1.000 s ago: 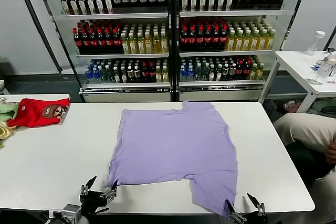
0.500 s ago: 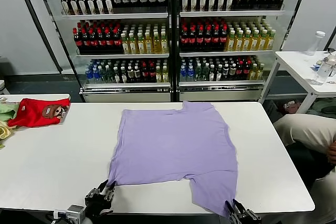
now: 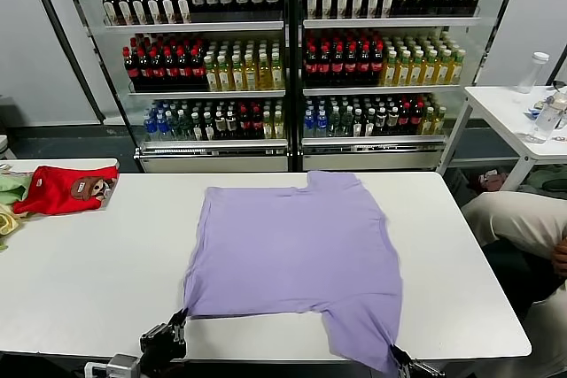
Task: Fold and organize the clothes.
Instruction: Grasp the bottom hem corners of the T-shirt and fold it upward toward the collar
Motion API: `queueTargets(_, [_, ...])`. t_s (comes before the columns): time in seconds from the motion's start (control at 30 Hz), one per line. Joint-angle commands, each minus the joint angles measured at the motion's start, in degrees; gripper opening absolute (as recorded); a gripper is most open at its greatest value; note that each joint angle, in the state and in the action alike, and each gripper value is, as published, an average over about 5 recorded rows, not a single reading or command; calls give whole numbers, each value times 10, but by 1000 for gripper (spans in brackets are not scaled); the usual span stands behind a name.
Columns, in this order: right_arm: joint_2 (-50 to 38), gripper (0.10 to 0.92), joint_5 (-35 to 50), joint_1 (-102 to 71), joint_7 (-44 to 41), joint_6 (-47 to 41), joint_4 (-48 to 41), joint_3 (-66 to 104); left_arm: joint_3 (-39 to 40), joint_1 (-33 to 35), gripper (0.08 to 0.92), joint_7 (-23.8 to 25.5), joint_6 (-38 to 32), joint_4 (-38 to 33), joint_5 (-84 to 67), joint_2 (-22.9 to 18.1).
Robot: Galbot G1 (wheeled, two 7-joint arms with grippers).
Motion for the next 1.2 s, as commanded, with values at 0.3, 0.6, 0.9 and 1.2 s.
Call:
queueTargets(0.3, [-23, 115, 3, -114, -10, -2, 108, 101, -93, 212, 101, -55, -1, -150, -10, 61])
queueTargets(0.6, [-22, 115, 68, 41, 12, -7, 64, 61, -72, 30, 101, -17, -7, -58, -8, 59])
queueTargets(0.9, [-27, 115, 97, 230, 28, -27, -30, 14, -31, -139, 101, 50, -5, 46, -18, 20])
queueTargets(1.2, [-18, 115, 69, 330, 37, -34, -108, -47, 7, -206, 101, 75, -2, 106, -14, -19])
